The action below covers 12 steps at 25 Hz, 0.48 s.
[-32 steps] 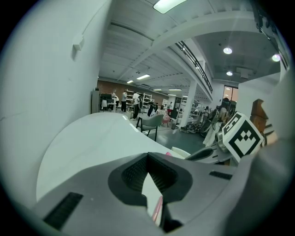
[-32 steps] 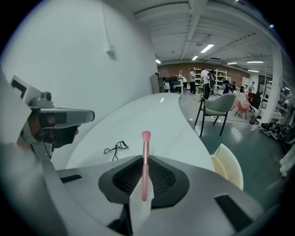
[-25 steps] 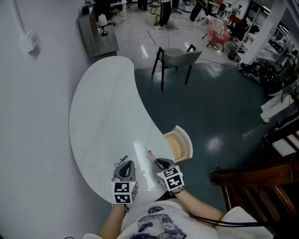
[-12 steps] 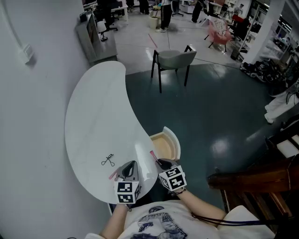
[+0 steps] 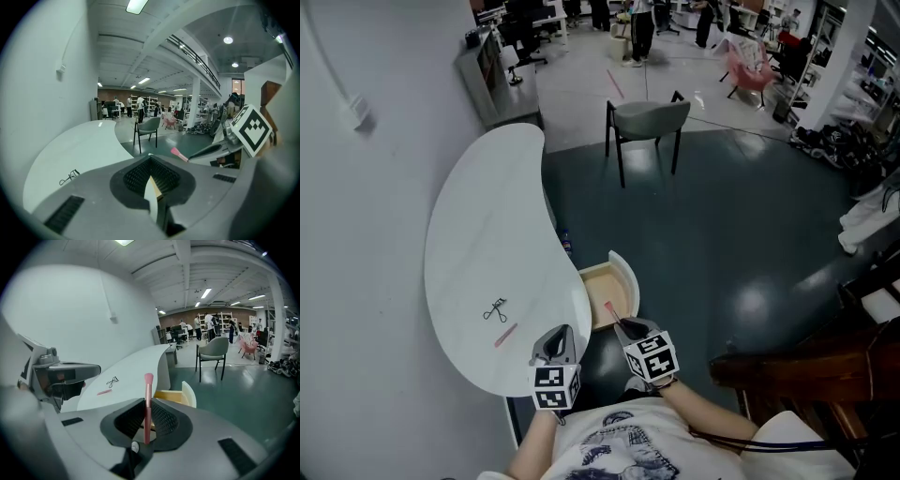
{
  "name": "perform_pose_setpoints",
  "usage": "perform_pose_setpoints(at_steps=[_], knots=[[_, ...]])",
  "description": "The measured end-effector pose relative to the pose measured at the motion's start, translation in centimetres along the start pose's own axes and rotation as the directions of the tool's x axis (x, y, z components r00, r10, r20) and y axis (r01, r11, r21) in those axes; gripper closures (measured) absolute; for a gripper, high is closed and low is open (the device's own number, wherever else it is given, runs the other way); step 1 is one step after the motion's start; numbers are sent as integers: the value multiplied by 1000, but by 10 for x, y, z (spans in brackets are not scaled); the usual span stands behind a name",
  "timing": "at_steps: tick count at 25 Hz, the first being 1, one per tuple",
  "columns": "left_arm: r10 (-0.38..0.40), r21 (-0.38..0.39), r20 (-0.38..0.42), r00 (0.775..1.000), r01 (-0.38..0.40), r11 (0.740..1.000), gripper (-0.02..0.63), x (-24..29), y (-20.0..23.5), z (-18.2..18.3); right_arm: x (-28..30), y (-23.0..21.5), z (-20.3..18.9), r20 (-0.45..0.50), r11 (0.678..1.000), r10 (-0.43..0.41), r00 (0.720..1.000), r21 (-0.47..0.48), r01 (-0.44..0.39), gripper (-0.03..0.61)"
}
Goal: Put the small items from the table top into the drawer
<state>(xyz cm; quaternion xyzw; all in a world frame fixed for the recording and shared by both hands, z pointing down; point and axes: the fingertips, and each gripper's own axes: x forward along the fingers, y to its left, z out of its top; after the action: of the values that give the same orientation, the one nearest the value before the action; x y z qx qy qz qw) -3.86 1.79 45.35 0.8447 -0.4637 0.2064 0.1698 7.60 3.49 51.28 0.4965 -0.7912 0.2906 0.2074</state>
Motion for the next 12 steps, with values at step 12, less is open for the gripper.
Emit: perform_pose_setpoints(at_steps=[12], knots=[[-18, 26, 9, 1000, 17, 1000, 594, 13, -62, 5, -34, -39, -17, 8, 1000, 6, 1000, 23, -6, 518]])
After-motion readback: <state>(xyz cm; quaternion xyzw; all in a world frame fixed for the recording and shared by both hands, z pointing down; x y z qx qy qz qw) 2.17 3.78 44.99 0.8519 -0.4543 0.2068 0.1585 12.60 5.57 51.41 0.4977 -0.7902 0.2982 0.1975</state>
